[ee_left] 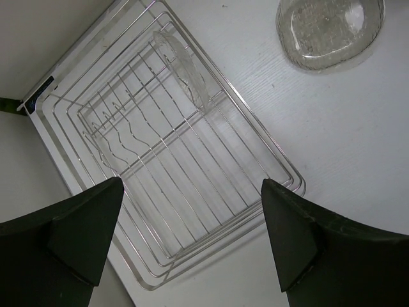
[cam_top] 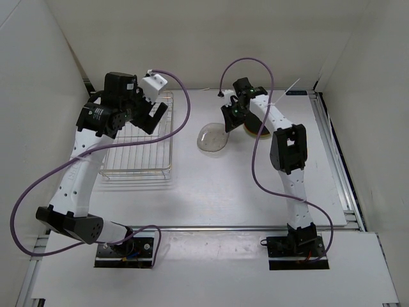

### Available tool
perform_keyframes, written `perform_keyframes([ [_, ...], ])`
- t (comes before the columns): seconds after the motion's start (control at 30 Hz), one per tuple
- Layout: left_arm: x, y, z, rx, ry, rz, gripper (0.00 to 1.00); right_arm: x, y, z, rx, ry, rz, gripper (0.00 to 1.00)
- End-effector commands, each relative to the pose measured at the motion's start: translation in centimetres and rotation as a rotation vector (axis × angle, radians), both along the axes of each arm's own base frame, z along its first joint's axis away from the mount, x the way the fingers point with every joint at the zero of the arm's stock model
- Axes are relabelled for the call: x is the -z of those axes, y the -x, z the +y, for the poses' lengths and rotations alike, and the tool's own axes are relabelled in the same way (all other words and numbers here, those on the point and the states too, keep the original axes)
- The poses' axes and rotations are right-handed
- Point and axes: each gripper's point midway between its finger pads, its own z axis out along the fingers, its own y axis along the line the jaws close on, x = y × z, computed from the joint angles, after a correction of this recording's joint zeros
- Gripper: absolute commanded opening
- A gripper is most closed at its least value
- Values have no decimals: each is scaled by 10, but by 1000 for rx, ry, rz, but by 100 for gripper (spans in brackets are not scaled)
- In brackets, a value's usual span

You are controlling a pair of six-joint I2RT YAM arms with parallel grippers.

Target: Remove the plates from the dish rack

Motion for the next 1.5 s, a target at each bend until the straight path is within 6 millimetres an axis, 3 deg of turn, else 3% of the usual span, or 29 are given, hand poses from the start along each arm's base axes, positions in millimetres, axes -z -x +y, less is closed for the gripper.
perform_keyframes([
  [0.0,-11,12,0,7,42,-28,100,-6,-16,2,8,-3,-58,24],
  [0.2,-9,10,1,5,47,-24,100,11,-17,-2,15,24,-36,25],
  [0.43,-1,10,2,4,58,0,100,12,-22,1,24,15,-50,26],
  [0.53,4,7,6,-29,67,-6,100,13,-24,2,31,12,-47,38],
  [0.67,22,1,12,-68,83,14,100,-24,-30,0,42,0,-128,49],
  [0.83,27,-7,8,-98,129,6,100,-69,-26,-5,46,-9,-205,55],
  [0.87,24,-10,10,-114,144,-4,100,-85,-24,-8,54,-9,-235,55],
  [0.9,28,-16,7,-128,163,0,100,-87,-17,-11,53,-3,-223,57],
  [0.93,27,-18,10,-142,173,-7,100,-107,-12,-14,68,-13,-252,57],
  [1.13,52,-41,-12,-136,271,49,100,-165,27,-27,81,-54,-304,70],
  [1.27,67,-66,-15,-146,397,111,100,-200,51,-35,76,-77,-334,77],
  [1.3,81,-74,-17,-146,416,158,97,-214,59,-38,76,-85,-352,79],
  [1.37,83,-85,-24,-123,503,197,96,-219,69,-42,69,-83,-360,79],
  [1.4,98,-97,-19,-140,517,231,96,-231,76,-44,70,-93,-384,80],
  [1.47,102,-108,-22,-130,544,247,94,-230,85,-48,70,-90,-377,82],
])
